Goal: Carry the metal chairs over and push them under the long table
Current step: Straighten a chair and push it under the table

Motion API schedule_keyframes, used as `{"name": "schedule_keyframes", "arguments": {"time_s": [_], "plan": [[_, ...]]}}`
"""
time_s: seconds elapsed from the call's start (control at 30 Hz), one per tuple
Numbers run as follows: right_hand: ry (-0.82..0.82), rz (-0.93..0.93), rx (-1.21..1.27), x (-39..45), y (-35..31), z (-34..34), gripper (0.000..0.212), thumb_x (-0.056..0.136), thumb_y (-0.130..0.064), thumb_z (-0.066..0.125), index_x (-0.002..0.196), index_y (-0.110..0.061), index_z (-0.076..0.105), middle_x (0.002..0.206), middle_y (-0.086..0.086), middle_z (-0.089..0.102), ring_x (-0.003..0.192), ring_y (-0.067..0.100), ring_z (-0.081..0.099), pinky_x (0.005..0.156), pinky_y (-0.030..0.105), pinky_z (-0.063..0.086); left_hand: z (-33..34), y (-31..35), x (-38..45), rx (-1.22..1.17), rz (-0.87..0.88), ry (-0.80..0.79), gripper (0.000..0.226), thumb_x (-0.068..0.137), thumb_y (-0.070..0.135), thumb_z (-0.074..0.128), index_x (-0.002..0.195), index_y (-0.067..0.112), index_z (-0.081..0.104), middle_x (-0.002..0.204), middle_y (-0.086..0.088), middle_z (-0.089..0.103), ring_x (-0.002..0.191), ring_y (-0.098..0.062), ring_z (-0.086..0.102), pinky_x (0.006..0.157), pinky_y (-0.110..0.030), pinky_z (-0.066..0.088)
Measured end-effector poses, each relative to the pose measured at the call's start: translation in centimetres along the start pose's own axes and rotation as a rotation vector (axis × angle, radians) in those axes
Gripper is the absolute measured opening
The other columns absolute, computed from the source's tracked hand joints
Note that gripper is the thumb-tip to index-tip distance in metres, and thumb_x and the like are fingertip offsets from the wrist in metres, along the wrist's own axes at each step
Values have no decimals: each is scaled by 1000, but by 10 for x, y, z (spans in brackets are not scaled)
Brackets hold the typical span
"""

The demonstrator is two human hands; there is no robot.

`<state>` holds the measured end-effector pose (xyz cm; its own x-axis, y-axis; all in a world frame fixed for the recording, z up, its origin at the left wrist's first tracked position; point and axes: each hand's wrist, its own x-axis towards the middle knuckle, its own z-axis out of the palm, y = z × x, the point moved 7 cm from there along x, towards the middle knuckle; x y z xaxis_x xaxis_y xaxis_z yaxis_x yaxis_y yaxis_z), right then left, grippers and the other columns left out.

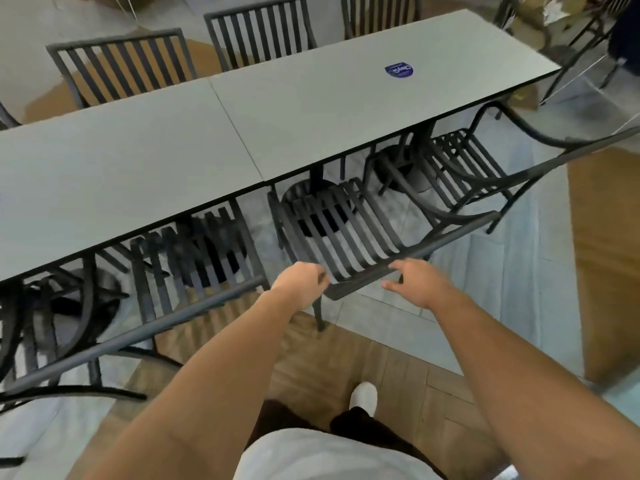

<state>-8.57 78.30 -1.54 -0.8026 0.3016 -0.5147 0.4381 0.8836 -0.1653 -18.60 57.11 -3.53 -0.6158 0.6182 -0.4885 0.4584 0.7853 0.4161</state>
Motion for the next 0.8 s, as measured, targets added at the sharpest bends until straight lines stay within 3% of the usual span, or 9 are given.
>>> {"name": "schedule_keyframes", "arguments": {"time_s": [0.2, 0.47, 0.53, 0.63, 0.8], "plan": [[-22, 28, 42, 17, 71, -12, 67, 92, -64, 57, 148, -28, 48, 152, 4, 48, 135, 26, 47, 106, 42, 44, 26, 49, 34, -33, -27, -51, 42, 109, 40, 40, 137, 18, 62, 122, -3, 70, 106, -24, 65, 94, -42, 55], [-16, 60, 13, 46, 96, -30, 60, 95, -55, 60, 147, -28, 49, 151, 5, 48, 136, 27, 45, 106, 42, 44, 29, 75, 81, -83, -22, -51, 40, 109, 38, 38, 140, 22, 58, 113, -5, 71, 93, -24, 69, 85, -42, 58], [-18, 54, 4, 56, 100, -34, 61, 94, -55, 60, 147, -26, 48, 150, 4, 49, 135, 26, 47, 105, 41, 44, 25, 78, 91, -71, -10, -51, 40, 108, 38, 38, 140, 22, 58, 116, -4, 72, 99, -25, 68, 89, -43, 57], [-26, 51, 10, 73, 109, -41, 65, 94, -55, 62, 150, -25, 44, 152, 4, 47, 137, 26, 44, 107, 41, 43, 18, 77, 105, -78, -32, -50, 43, 109, 41, 37, 140, 22, 59, 124, -4, 69, 109, -26, 65, 94, -43, 54], [-70, 13, 9, 106, 132, -51, 80, 88, -59, 68, 154, -28, 37, 157, 1, 41, 143, 23, 38, 109, 42, 41, 18, 81, 127, -63, -103, -81, 45, 109, 45, 36, 134, 18, 62, 116, -5, 70, 97, -23, 65, 88, -39, 55]]}}
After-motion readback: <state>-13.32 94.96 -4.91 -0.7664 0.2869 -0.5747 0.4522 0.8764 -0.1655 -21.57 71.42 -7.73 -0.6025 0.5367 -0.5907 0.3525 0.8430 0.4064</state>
